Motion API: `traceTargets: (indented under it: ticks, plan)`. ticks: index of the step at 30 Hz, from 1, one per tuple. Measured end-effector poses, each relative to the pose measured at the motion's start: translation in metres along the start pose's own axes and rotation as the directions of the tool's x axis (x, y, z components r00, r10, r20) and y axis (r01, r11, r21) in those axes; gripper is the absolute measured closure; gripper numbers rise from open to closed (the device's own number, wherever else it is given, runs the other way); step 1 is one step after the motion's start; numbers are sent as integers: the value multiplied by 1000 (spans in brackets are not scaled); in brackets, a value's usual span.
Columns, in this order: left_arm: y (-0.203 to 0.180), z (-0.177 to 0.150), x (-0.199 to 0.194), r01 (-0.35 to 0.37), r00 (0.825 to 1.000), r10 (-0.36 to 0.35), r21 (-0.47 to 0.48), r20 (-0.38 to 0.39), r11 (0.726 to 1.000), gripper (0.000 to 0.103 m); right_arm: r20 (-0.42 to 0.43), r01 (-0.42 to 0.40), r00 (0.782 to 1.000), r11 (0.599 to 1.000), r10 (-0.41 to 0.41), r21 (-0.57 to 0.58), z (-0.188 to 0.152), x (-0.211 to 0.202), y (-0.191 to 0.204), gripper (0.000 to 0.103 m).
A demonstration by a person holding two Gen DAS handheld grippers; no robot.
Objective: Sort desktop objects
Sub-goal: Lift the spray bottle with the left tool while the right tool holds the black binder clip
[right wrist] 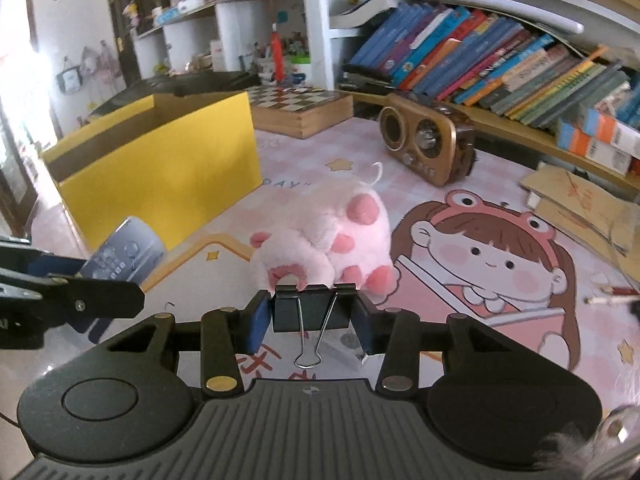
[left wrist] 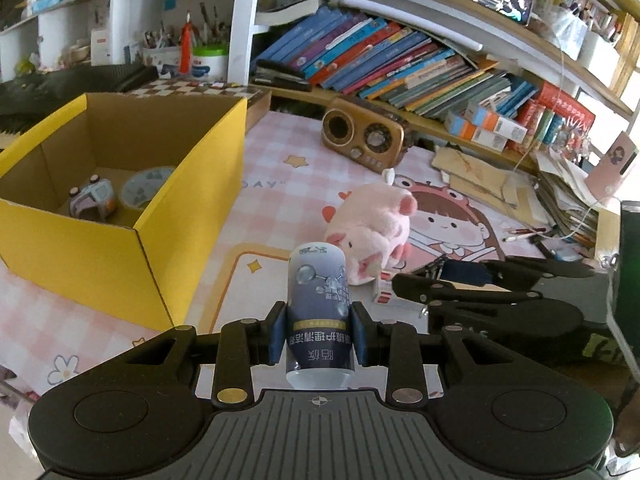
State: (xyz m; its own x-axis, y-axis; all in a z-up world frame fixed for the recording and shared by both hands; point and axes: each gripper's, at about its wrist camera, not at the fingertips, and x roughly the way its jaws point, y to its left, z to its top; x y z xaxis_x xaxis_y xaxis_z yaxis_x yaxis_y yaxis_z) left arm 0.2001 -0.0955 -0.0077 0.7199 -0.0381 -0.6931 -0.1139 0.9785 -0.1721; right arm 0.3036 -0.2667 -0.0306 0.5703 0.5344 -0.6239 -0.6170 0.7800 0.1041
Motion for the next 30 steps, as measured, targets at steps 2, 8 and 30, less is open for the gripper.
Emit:
traceTargets:
  ticks: [2,8,30]
  plan:
    - [0,-1,-4,5,1000,-5,-3,6,1000,72,1,16,1000,999,-16,27,0,-9,0,62]
    - [4,-6,-21,33,999,-33,-6,25,999,72,4,54,998,993,-55,104,-2,-38,4,62]
    - [44,-31,-67,216,976,-217,42,31,975,72,8,157,987,967,-162,203,-28,-104,68,62]
